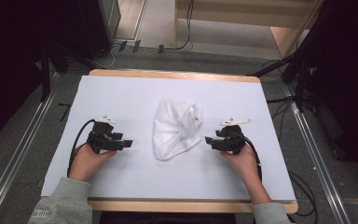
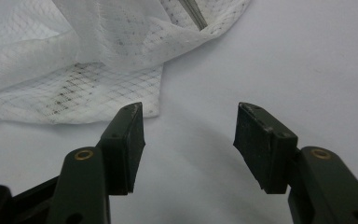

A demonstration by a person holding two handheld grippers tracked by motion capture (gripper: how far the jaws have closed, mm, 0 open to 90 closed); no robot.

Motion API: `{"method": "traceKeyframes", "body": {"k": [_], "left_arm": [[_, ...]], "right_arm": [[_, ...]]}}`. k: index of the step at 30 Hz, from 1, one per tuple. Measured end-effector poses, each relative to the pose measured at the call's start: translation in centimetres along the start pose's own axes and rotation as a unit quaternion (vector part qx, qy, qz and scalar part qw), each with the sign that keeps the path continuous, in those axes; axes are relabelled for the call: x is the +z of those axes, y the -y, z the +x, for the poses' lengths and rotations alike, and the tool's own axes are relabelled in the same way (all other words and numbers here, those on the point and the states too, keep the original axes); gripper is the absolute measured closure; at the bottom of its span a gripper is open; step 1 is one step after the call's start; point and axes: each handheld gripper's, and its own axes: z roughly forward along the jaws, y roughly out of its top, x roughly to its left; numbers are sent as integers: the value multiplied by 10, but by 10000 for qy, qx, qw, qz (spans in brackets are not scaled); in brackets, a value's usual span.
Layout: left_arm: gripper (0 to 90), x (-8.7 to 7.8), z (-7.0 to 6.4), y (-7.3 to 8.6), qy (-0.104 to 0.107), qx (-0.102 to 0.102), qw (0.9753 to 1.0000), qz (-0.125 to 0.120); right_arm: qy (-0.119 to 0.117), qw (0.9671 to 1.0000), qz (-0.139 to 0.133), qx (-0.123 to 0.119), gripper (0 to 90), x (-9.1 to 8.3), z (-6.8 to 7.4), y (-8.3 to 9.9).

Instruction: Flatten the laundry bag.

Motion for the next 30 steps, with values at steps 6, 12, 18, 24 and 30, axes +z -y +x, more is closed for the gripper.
{"method": "traceKeyframes", "body": {"k": [6,12,18,24,30], "left_arm": [[405,-1,0,0,10,-39,10000,-2],[405,-1,0,0,-11,-78,10000,-15],[403,0,0,0,18,-53,10000,18],[403,-1,1,0,29,-61,10000,22],[401,0,1,-1,35,-34,10000,43]], "right_arm": [[-72,10000,42,-7,454,3,4,-2],[-91,9999,80,-101,453,10,14,-4],[-164,9998,5,-111,460,12,17,-6],[-190,9998,37,-73,461,12,15,-6],[-210,9997,15,-95,461,13,16,-7]]}}
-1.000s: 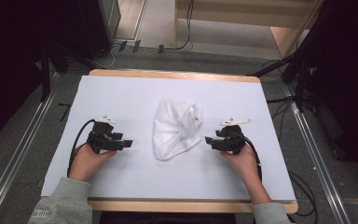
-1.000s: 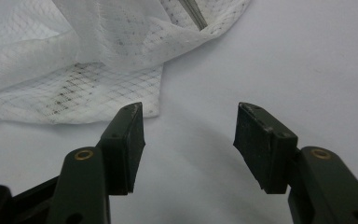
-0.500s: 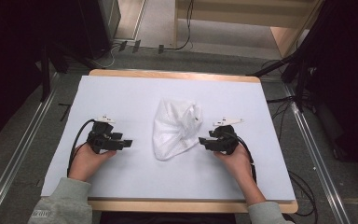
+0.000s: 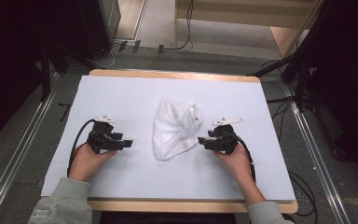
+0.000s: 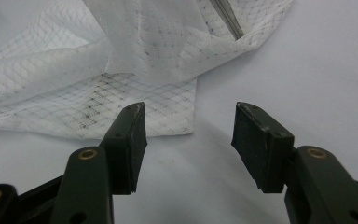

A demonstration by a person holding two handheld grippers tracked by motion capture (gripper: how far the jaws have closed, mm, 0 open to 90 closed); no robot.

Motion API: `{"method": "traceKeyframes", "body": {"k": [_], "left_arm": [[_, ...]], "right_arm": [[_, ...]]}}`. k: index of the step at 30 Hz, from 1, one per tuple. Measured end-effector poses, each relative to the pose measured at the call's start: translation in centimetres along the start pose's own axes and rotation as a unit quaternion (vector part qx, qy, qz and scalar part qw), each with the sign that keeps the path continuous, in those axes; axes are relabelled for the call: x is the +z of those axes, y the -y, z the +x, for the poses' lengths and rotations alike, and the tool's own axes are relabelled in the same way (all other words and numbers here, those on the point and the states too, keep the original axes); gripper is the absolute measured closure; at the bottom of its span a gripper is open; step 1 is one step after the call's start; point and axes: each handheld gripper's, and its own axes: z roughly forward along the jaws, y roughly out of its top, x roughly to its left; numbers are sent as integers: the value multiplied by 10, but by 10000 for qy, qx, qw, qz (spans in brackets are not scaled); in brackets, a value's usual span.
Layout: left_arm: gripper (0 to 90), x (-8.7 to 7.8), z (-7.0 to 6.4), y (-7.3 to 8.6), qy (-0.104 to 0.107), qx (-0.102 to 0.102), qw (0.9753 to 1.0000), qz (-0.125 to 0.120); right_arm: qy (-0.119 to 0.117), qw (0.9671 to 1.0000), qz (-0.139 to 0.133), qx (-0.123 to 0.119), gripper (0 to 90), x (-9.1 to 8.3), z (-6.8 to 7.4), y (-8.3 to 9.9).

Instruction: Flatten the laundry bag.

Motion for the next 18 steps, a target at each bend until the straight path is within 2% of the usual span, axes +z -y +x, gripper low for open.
{"method": "traceKeyframes", "body": {"k": [10,18], "left_arm": [[400,0,0,0,8,2,10000,13],[399,-2,2,1,5,-52,10000,-39]], "right_arm": [[6,10000,-44,45,479,4,-1,-5],[-157,9997,-169,-36,482,7,7,-18]]}}
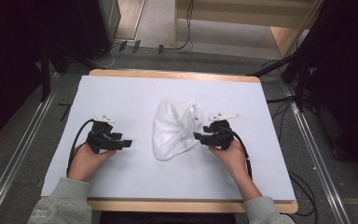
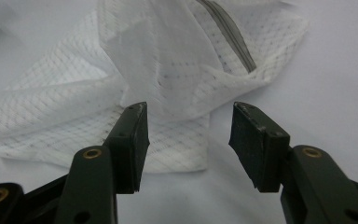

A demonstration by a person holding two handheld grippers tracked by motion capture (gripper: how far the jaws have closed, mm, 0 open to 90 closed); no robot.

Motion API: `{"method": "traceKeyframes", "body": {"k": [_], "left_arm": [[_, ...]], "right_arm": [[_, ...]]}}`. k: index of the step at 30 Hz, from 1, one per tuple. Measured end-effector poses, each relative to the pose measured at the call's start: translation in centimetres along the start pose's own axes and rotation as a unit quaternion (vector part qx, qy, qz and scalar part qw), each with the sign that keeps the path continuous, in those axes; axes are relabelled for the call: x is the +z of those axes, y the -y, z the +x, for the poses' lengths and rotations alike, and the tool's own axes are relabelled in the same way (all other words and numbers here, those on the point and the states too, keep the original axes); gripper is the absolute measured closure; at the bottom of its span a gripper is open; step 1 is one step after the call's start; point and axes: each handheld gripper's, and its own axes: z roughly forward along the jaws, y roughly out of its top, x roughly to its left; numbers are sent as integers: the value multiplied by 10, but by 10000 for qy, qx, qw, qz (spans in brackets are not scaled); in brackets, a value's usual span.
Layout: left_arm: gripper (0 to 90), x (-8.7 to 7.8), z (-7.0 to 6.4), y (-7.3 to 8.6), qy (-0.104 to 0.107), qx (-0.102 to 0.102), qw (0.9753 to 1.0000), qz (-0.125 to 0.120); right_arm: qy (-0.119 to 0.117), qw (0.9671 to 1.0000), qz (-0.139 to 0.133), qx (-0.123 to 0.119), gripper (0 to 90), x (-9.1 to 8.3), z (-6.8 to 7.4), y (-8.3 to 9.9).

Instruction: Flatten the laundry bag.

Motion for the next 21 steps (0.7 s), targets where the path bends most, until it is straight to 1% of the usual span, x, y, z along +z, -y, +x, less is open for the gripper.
{"method": "traceKeyframes", "body": {"k": [1,2,3,6,7,8,9,10,11,13,15,17,18,20,21], "left_arm": [[399,0,0,0,-8,8,10000,2],[399,-1,0,1,-7,4,10000,2],[399,-1,0,1,-8,11,10000,-6],[398,-3,0,3,-28,-11,10000,-17],[399,-5,1,4,-55,-41,10000,-51],[399,-5,1,4,-55,-41,10000,-51],[399,-6,2,5,-46,-42,10000,-46],[399,-6,2,6,-58,-63,9999,-54],[399,-8,3,7,-68,-90,9999,-59],[399,-10,4,8,-82,-89,9999,-68],[399,-11,4,9,-91,-114,9999,-78],[398,-13,6,11,-94,-155,9998,-97],[399,-13,6,11,-94,-155,9998,-97],[399,-15,6,12,-124,-182,9997,-122],[399,-15,6,13,-156,-201,9996,-143]], "right_arm": [[-50,10000,-43,-47,466,2,3,-3],[-50,10000,-43,-47,466,2,3,-3],[-121,9999,-71,-98,448,6,7,-6],[-118,9998,-85,-163,452,10,9,-8],[-54,9998,-80,-200,521,15,12,-12],[-19,9997,-82,-231,556,17,12,-12],[-19,9997,-82,-231,556,17,12,-12],[49,9996,-49,-271,614,19,12,-13],[122,9995,-81,-264,760,22,12,-15],[115,9996,-144,-194,832,23,12,-18],[98,9996,-170,-200,846,23,13,-20],[76,9991,-342,-257,869,21,16,-27],[76,9991,-342,-257,869,21,16,-27],[-21,9985,-450,-304,877,20,22,-33],[-21,9985,-450,-304,877,20,22,-33]]}}
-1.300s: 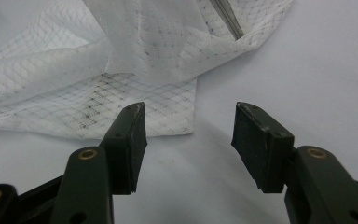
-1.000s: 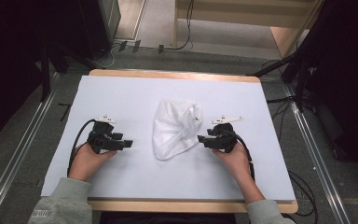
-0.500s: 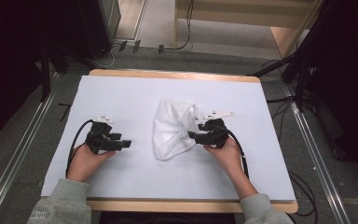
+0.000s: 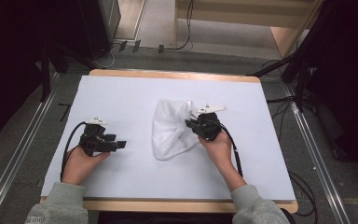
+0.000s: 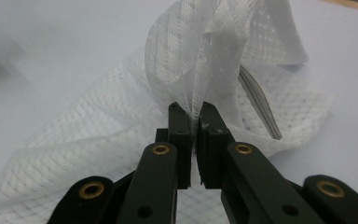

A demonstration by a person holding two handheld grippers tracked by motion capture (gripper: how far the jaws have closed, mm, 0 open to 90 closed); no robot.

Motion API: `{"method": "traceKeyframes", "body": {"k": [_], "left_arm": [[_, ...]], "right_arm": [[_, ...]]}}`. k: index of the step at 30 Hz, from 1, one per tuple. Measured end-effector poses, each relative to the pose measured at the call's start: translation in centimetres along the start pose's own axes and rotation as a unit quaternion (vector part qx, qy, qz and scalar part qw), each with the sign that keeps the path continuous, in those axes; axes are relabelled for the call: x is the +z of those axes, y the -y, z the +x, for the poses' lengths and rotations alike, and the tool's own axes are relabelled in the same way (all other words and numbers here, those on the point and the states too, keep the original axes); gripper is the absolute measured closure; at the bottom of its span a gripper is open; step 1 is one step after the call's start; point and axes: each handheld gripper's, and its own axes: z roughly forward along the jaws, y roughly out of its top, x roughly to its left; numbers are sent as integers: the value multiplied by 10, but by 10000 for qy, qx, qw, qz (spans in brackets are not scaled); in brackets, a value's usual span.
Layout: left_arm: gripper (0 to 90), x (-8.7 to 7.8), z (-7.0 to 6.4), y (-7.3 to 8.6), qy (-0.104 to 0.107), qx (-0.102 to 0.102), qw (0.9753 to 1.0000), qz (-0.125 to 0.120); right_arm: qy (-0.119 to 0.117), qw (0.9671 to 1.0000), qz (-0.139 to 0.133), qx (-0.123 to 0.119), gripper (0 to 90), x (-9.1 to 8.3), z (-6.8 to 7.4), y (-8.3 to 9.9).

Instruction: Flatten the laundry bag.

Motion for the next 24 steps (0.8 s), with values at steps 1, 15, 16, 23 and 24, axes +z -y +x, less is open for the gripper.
{"method": "traceKeyframes", "body": {"k": [1,15,16,23,24], "left_arm": [[399,-1,0,0,11,-1,10000,0],[401,-8,3,6,-65,-60,9999,-86],[401,-8,3,6,-67,-62,9999,-90],[402,-10,4,5,-76,-83,9998,-153],[401,-10,4,5,-81,-88,9998,-158]], "right_arm": [[-70,10000,27,-65,879,2,5,-4],[-511,9974,-40,-497,886,19,45,-32],[-511,9974,-40,-497,886,19,45,-32],[-738,9953,51,-622,886,40,67,-39],[-785,9951,67,-594,885,44,70,-39]]}}
